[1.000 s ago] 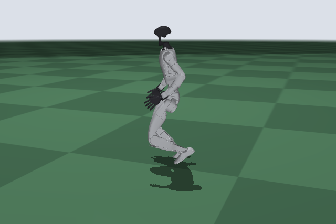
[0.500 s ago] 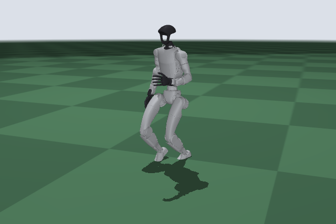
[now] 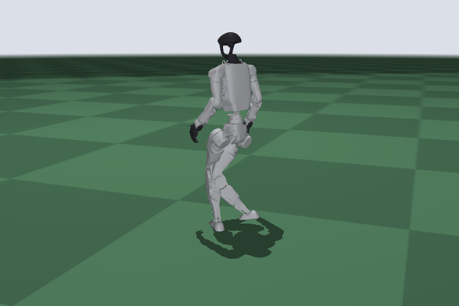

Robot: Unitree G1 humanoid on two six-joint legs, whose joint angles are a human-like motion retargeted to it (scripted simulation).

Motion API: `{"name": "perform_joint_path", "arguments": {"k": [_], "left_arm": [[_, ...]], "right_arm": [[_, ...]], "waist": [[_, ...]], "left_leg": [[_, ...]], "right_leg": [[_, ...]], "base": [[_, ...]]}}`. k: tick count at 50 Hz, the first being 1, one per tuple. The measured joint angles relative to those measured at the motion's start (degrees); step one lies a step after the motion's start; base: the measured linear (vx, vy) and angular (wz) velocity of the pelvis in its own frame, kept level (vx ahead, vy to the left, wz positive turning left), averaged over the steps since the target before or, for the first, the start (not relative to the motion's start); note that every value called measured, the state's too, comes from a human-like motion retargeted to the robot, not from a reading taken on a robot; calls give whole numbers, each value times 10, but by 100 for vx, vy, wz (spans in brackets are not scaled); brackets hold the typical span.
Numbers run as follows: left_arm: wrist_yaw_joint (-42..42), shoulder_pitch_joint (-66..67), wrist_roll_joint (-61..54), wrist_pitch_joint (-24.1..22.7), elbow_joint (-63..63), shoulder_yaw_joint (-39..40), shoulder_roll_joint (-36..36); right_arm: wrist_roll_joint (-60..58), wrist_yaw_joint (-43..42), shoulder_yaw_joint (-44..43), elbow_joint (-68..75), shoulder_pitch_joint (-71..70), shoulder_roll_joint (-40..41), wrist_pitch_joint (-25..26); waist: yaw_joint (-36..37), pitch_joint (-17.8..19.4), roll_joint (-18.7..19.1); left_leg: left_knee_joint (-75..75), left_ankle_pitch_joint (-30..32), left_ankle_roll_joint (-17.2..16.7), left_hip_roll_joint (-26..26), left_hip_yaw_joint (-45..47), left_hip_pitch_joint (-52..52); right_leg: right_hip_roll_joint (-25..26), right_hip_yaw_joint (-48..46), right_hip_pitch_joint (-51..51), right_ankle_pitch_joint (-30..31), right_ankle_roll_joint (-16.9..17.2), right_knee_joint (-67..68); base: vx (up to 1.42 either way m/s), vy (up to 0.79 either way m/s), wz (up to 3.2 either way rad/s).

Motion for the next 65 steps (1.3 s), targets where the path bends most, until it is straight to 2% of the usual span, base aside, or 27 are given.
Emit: {"name": "perform_joint_path", "arguments": {"k": [2, 5, 8, 10, 15, 17, 19, 22, 27, 30, 33, 38, 41, 45, 53, 55, 60, 65], "left_arm": [[10, -4, 1, 0, 15, 1, 0], [27, -5, -1, -2, 41, 3, -3], [44, 6, -12, 0, 81, 14, -16], [57, 4, -26, 0, 128, 30, -30], [86, -10, -44, 11, 284, 65, -84], [91, -16, -47, 14, 341, 77, -102], [93, -21, -52, 16, 381, 88, -115], [86, -24, -64, 18, 409, 101, -124], [67, -32, -83, 18, 397, 99, -119], [65, -42, -95, 14, 376, 87, -107], [68, -59, -102, 5, 355, 71, -94], [84, -102, -85, -14, 333, 43, -72], [94, -124, -71, -23, 328, 30, -63], [103, -141, -52, -28, 328, 14, -56], [102, -140, -16, -31, 344, -27, -57], [99, -141, -8, -32, 349, -34, -55], [94, -127, 7, -32, 354, -58, -59], [89, -124, 18, -35, 353, -79, -57]], "right_arm": [[-3, -9, -5, 31, 4, 2, 7], [-8, -24, -15, 75, 6, 4, 15], [-16, -32, -18, 100, 1, 4, 19], [-26, -36, -14, 112, -16, 0, 21], [-69, -45, 10, 122, -53, -20, 18], [-91, -43, 25, 124, -67, -25, 13], [-112, -36, 42, 123, -79, -27, 9], [-136, -17, 68, 120, -90, -28, 8], [-154, 18, 101, 118, -91, -34, 17], [-160, 32, 111, 126, -85, -39, 23], [-165, 41, 115, 139, -80, -43, 26], [-177, 51, 115, 159, -79, -45, 26], [-182, 55, 114, 163, -80, -44, 24], [-185, 59, 116, 163, -82, -43, 22], [-182, 61, 129, 159, -83, -46, 15], [-180, 62, 133, 154, -90, -48, 13], [-178, 61, 150, 142, -88, -50, 7], [-174, 64, 171, 124, -90, -55, 0]], "waist": [[-4, -19, -3], [-13, -38, 0], [-8, -31, 2], [22, -14, 22], [83, 10, 66], [95, 10, 72], [105, 10, 76], [119, 13, 82], [138, 15, 103], [139, 14, 108], [126, 13, 93], [86, 11, 43], [68, 10, 22], [51, 8, 12], [27, 9, 0], [24, 1, 1], [17, 8, -9], [15, 2, -7]], "left_leg": [[-46, 12, -17, -2, -38, 13], [-65, 14, 0, -2, -26, 30], [-29, -2, 38, 10, 61, 42], [-18, -36, 52, 70, 126, 69], [-10, -94, 71, 184, 265, 114], [-12, -108, 78, 212, 309, 121], [-6, -117, 79, 234, 334, 124], [22, -124, 71, 264, 344, 120], [69, -153, 64, 301, 311, 129], [51, -162, 55, 286, 275, 146], [-3, -169, 55, 242, 256, 160], [-122, -166, 70, 166, 269, 176], [-192, -153, 75, 140, 287, 189], [-257, -138, 76, 131, 312, 202], [-295, -128, 75, 126, 362, 225], [-340, -119, 78, 123, 363, 243], [-328, -121, 74, 122, 390, 258], [-383, -114, 77, 118, 394, 293]], "right_leg": [[0, 68, 22, -7, 18, -28], [0, 108, 35, -15, 46, -38], [-1, 21, -9, -32, 37, 16], [-20, -86, -57, -48, 5, 31], [-198, -348, -112, -84, -61, 27], [-259, -410, -111, -104, -75, 17], [-294, -450, -109, -118, -83, 0], [-307, -482, -113, -127, -85, -25], [-268, -486, -131, -116, -76, -60], [-247, -469, -144, -100, -63, -77], [-257, -447, -167, -92, -43, -80], [-320, -413, -215, -99, -13, -71], [-367, -416, -241, -122, -17, -74], [-418, -446, -266, -140, -33, -80], [-466, -462, -277, -125, -30, -49], [-464, -468, -273, -124, -29, -62], [-478, -461, -269, -118, -26, -35], [-466, -466, -256, -123, -25, -49]], "base": [[11, 16, -552], [6, 20, -504], [0, 16, -549], [2, 9, -674], [0, 6, -621], [1, 3, -499], [0, 1, -447], [-5, 0, -378], [-12, 3, -277], [-19, 6, -186], [-22, 8, -110], [-20, 9, -46], [-14, 7, -45], [-8, 4, -60], [-3, 1, -51], [4, -1, -47], [2, -2, -44], [5, -2, -39]]}}
